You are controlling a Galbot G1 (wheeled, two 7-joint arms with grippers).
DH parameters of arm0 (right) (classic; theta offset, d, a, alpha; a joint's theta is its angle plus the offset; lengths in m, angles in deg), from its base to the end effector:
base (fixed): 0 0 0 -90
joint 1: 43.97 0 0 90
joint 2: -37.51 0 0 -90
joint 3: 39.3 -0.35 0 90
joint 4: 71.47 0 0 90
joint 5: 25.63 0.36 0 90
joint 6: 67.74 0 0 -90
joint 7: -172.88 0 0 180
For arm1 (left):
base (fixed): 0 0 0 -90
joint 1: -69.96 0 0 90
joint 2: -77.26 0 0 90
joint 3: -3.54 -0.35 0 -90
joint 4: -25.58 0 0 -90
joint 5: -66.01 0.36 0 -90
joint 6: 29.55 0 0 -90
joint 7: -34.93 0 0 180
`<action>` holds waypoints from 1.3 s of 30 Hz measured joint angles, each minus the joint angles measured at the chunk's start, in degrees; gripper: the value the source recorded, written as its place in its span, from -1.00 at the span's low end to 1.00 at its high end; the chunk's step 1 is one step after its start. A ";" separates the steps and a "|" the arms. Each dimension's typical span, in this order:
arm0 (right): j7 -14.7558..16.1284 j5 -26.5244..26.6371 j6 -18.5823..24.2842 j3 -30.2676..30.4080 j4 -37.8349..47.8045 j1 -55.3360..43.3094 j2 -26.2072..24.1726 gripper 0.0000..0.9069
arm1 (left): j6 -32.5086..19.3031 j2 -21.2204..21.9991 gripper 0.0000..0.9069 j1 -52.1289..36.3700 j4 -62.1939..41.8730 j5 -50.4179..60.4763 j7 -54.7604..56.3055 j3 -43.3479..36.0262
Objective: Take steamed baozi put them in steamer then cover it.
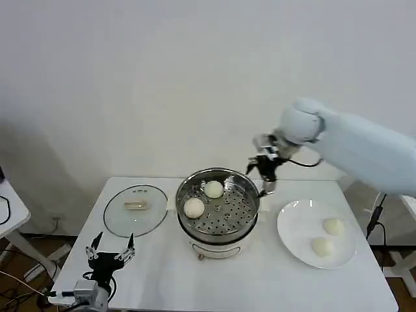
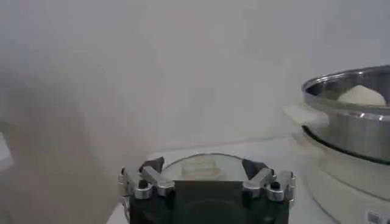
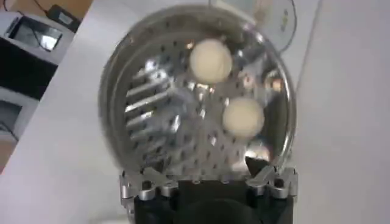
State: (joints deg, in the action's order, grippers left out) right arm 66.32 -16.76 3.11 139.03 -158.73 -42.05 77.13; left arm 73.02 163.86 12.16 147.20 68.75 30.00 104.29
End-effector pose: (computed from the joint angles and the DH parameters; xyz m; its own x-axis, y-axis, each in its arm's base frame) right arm 0.5111 -0.0536 -0.0066 -0.1716 -0.2237 0.9594 -0.9397 -0.2552 -0.2275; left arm 0.1709 0.0666 -0.2938 -0.9710 -0.0826 0.2246 -0.0427 0.9833 0.1772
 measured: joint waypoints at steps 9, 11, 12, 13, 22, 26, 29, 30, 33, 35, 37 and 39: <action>1.39 -6.93 2.39 -2.30 -2.95 5.61 -8.03 1.00 | 0.10 0.16 1.00 0.87 0.74 0.46 0.00 -0.44; 1.62 -8.38 2.74 -3.49 -3.01 7.67 -8.82 1.00 | 0.15 0.22 1.00 0.99 0.91 0.54 0.01 -0.42; 1.71 -9.17 2.85 -4.19 -2.99 8.89 -9.19 1.00 | 0.17 0.21 1.00 1.12 1.02 0.58 0.01 -0.42; 1.76 -9.82 2.91 -4.76 -2.94 9.95 -9.49 1.00 | 0.18 0.19 1.00 1.24 1.14 0.58 0.01 -0.41; 2.51 -15.66 4.21 -9.47 -1.05 19.09 -10.56 1.00 | 0.29 0.34 1.00 1.53 1.25 0.98 -0.01 -0.55; 2.55 -17.86 4.72 -11.30 0.20 22.25 -10.33 1.00 | 0.30 0.52 1.00 1.51 0.98 1.29 0.00 -0.65; 2.36 -19.47 5.22 -12.72 1.28 24.50 -9.93 1.00 | 0.29 0.50 1.00 1.58 0.82 1.33 0.01 -0.49; 2.21 -20.10 5.48 -13.34 1.76 25.35 -9.71 1.00 | 0.29 0.50 1.00 1.57 0.79 1.33 0.02 -0.38; 1.82 -21.70 6.08 -14.97 3.19 27.50 -9.06 1.00 | 0.29 0.52 1.00 1.56 0.56 1.53 0.11 -0.37; 1.72 -22.68 6.46 -16.11 4.26 28.84 -8.61 1.00 | 0.29 0.60 1.00 1.57 0.39 1.59 0.13 -0.46; 1.65 -23.53 6.78 -17.04 5.11 30.02 -8.27 1.00 | 0.29 0.65 1.00 1.54 0.15 1.70 0.13 -0.46; 1.61 -24.31 7.08 -17.97 5.98 31.12 -7.97 1.00 | 0.29 0.59 1.00 1.48 -0.15 1.75 0.13 -0.44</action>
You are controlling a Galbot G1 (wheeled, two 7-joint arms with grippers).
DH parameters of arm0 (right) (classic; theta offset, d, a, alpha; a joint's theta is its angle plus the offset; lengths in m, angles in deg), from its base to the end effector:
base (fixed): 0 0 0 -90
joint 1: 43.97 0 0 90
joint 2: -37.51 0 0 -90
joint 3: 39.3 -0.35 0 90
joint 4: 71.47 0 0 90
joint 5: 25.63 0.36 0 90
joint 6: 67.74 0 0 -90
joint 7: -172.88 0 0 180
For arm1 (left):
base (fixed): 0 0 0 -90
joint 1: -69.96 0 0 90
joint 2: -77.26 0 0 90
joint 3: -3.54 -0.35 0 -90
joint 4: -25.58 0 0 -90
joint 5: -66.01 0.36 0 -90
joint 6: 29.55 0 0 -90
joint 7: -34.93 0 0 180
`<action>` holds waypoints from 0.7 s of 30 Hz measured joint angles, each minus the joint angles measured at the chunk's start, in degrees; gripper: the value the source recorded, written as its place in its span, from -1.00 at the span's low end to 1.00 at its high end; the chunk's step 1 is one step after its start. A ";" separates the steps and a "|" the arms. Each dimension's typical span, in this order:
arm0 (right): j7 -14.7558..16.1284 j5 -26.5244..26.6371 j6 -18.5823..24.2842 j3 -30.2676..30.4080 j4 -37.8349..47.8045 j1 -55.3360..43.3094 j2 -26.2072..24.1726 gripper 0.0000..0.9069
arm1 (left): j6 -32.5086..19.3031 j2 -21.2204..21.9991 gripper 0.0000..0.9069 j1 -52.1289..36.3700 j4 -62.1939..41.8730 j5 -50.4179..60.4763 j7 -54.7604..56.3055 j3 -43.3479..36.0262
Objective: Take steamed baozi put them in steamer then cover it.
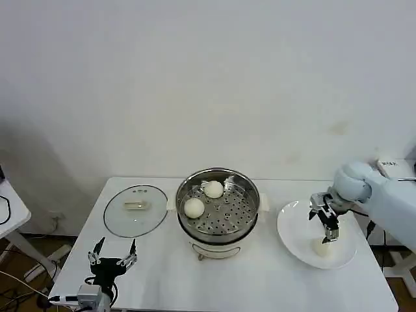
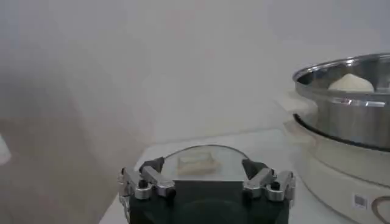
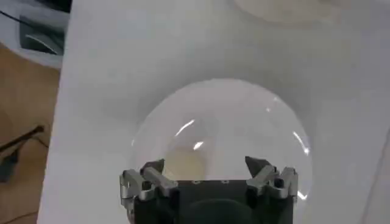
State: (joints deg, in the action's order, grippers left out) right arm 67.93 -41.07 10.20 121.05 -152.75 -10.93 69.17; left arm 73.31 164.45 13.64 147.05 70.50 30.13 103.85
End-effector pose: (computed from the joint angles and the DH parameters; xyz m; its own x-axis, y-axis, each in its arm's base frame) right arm 0.4824 -0.1685 -0.1710 -0.0737 0.0307 0.9968 -0.9830 -0.1710 -0.0674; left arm 0.1631 0.0628 -0.3000 -0.9617 -0.0891 0.2591 -0.0381 0.9800 0.1955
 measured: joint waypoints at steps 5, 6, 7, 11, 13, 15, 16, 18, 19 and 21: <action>-0.06 -1.56 0.68 -2.01 1.71 2.53 0.61 1.00 | 0.01 0.04 1.00 -0.29 -0.52 0.13 0.09 0.07; -0.04 -1.77 0.74 -2.23 1.98 2.90 0.63 1.00 | 0.02 0.01 1.00 -0.29 -0.60 0.13 0.09 0.07; -0.03 -1.96 0.82 -2.41 2.22 3.22 0.64 1.00 | 0.03 -0.02 1.00 -0.29 -0.64 0.13 0.07 0.10; -0.02 -2.99 1.33 -3.24 3.26 4.45 0.82 1.00 | 0.04 -0.12 1.00 -0.38 -1.03 0.12 0.06 0.32; -0.04 -3.41 1.42 -3.75 3.77 5.08 1.08 1.00 | 0.04 -0.09 1.00 -0.44 -1.25 0.12 0.06 0.28; -0.12 -3.81 1.51 -4.29 4.21 5.69 1.36 1.00 | 0.04 -0.05 1.00 -0.48 -1.43 0.16 0.06 0.15; -0.18 -4.05 1.58 -4.65 4.48 6.08 1.58 1.00 | 0.03 -0.01 1.00 -0.52 -1.48 0.19 0.06 0.11; -0.26 -4.44 1.67 -5.17 4.90 6.71 1.90 1.00 | 0.01 0.04 1.00 -0.53 -1.49 0.19 0.06 0.08; -0.29 -4.66 1.72 -5.43 5.15 7.04 2.10 1.00 | 0.00 0.02 1.00 -0.51 -1.49 0.19 0.06 0.08; -0.32 -4.99 1.83 -5.84 5.51 7.55 2.40 1.00 | -0.01 -0.06 1.00 -0.46 -1.48 0.18 0.06 0.13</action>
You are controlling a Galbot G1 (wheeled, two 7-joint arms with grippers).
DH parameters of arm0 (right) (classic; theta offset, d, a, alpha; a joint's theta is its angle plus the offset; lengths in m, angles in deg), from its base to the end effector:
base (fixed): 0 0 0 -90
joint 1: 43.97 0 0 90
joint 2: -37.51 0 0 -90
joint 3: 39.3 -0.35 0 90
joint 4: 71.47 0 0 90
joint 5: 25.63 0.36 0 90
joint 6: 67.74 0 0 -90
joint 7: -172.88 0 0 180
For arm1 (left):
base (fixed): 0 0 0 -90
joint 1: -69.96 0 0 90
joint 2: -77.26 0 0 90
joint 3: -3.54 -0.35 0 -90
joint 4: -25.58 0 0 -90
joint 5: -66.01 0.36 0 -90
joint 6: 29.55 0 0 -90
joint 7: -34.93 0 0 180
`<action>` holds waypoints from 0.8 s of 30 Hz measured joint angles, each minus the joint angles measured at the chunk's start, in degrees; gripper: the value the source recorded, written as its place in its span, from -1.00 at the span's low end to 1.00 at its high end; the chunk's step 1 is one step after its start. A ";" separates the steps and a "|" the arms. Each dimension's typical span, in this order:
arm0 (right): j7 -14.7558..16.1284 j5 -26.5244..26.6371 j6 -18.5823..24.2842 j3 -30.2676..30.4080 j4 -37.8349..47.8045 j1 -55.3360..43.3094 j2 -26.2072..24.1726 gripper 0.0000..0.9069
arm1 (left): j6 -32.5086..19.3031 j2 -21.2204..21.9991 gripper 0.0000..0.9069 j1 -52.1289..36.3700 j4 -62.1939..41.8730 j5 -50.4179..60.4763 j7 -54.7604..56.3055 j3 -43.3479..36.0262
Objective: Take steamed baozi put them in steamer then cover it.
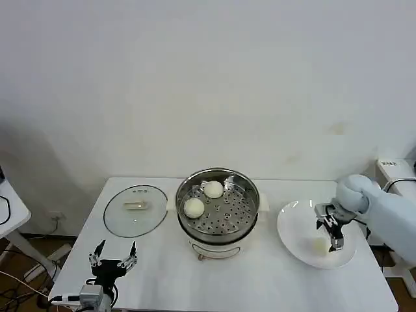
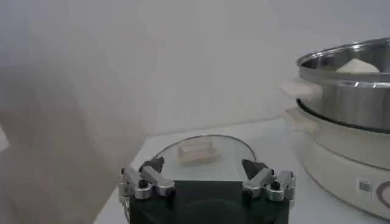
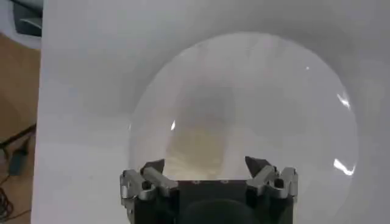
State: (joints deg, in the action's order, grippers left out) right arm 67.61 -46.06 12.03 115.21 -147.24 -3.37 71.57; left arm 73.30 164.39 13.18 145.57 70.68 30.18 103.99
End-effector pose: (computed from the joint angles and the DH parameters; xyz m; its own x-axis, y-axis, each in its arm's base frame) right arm 0.4823 -0.1869 -0.2156 -0.0365 0.0647 0.9972 -0.9906 -0.1344 -0.0275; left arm 0.1650 0.0650 -0.3077 -0.9566 -0.0953 0.2755 -0.0404 0.9793 0.1985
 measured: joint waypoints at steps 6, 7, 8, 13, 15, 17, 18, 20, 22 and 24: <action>-0.04 -1.15 0.41 -0.90 1.23 1.25 0.49 1.00 | 0.00 -0.06 1.00 0.04 -0.13 -0.05 0.01 0.21; -0.04 -1.30 0.45 -1.06 1.30 1.46 0.49 1.00 | 0.00 0.00 1.00 0.01 -0.18 -0.04 0.01 0.19; -0.04 -1.46 0.49 -1.17 1.34 1.64 0.49 1.00 | 0.00 0.07 1.00 -0.04 -0.23 -0.03 0.01 0.13; -0.11 -2.06 0.65 -1.58 1.81 2.36 0.90 1.00 | 0.00 0.13 1.00 -0.33 -0.36 0.00 -0.01 -0.05; -0.12 -2.30 0.73 -1.64 2.00 2.55 1.12 1.00 | 0.00 0.08 1.00 -0.34 -0.48 0.00 -0.02 -0.02; -0.11 -2.56 0.87 -1.76 2.14 2.71 1.28 1.00 | 0.00 0.05 1.00 -0.30 -0.58 0.00 -0.01 0.03; -0.11 -2.68 0.94 -1.80 2.20 2.78 1.34 1.00 | 0.00 0.03 1.00 -0.27 -0.58 -0.01 -0.01 0.06; -0.11 -2.95 1.12 -1.85 2.34 2.92 1.47 1.00 | -0.01 0.02 1.00 -0.21 -0.58 -0.01 -0.01 0.12; -0.17 -3.10 1.16 -1.93 2.41 3.06 1.52 1.00 | -0.02 0.02 1.00 -0.23 -0.58 -0.01 -0.01 0.13; -0.40 -3.22 1.22 -2.05 2.59 3.19 1.61 1.00 | -0.02 0.08 1.00 -0.32 -0.61 -0.01 0.00 0.12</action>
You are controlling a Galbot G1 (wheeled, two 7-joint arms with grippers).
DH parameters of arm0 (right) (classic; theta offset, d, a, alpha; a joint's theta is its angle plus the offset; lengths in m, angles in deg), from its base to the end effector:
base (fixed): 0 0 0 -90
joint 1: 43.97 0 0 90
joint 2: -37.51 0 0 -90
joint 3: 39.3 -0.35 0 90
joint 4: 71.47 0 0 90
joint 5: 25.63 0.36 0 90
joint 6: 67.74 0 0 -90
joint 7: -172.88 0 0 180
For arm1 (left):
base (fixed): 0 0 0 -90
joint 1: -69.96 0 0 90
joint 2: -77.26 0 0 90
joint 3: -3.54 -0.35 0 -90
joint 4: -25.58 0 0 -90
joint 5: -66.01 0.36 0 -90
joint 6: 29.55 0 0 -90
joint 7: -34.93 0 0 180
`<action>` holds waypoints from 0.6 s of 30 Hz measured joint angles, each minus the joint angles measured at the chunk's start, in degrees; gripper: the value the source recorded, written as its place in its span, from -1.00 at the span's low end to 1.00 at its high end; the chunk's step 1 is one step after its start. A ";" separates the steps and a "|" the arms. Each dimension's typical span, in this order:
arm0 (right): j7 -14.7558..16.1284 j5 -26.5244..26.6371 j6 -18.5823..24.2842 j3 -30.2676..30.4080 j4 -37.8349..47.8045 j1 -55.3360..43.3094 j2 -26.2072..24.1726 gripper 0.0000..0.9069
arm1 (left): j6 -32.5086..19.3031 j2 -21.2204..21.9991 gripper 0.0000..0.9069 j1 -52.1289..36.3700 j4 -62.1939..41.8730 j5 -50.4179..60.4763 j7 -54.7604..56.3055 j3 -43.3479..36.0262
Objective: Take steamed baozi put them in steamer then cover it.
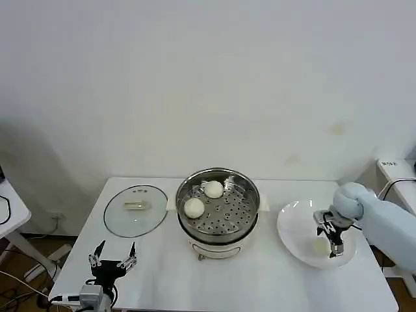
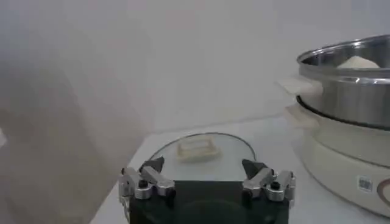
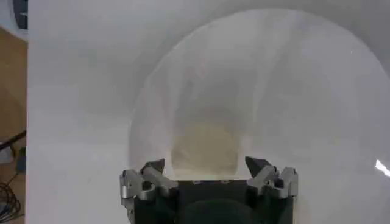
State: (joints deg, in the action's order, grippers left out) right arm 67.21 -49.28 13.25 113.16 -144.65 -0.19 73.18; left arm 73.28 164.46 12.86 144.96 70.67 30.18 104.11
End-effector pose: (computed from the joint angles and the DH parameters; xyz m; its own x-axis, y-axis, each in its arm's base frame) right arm 0.4807 -0.1908 -0.2399 -0.0189 0.0915 0.9956 -0.9906 -0.1365 -0.0062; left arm 0.1664 0.0659 -0.3105 -0.9550 -0.0986 0.2798 -0.0433 0.9794 0.1974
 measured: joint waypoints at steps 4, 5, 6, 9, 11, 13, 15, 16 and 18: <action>-0.40 -0.15 0.08 -0.14 0.14 0.21 0.07 1.00 | -0.01 0.07 1.00 -0.10 -0.20 0.01 0.00 -0.15; -0.44 -0.21 0.10 -0.16 0.16 0.24 0.07 1.00 | -0.02 0.08 1.00 -0.11 -0.23 0.01 0.00 -0.15; -0.50 -0.30 0.13 -0.17 0.19 0.29 0.06 1.00 | -0.02 0.08 1.00 -0.11 -0.24 0.00 0.00 -0.15; -0.68 -0.40 0.14 -0.27 0.21 0.52 0.01 0.49 | -0.03 0.03 1.00 -0.13 -0.28 -0.01 0.00 -0.12; -0.89 -0.38 0.14 -0.46 0.17 0.75 -0.04 0.38 | -0.03 0.00 1.00 -0.18 -0.38 -0.02 0.00 -0.11; -1.05 -0.39 0.14 -0.60 0.14 0.95 -0.06 0.31 | -0.04 0.04 1.00 -0.22 -0.49 -0.02 0.02 -0.14; -1.24 -0.33 0.12 -0.66 0.04 1.08 -0.16 0.27 | -0.05 0.10 1.00 -0.22 -0.54 -0.01 0.02 -0.25; -1.30 -0.31 0.13 -0.68 0.02 1.09 -0.19 0.20 | -0.05 0.11 1.00 -0.23 -0.54 -0.01 0.02 -0.28; -1.43 -0.14 0.13 -0.82 -0.05 1.09 -0.28 0.16 | -0.06 0.13 1.00 -0.23 -0.55 -0.01 0.02 -0.30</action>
State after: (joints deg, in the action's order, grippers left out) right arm 65.78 -49.42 13.38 112.34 -144.70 0.90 72.90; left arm 73.22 164.59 12.63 144.41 70.66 30.20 103.81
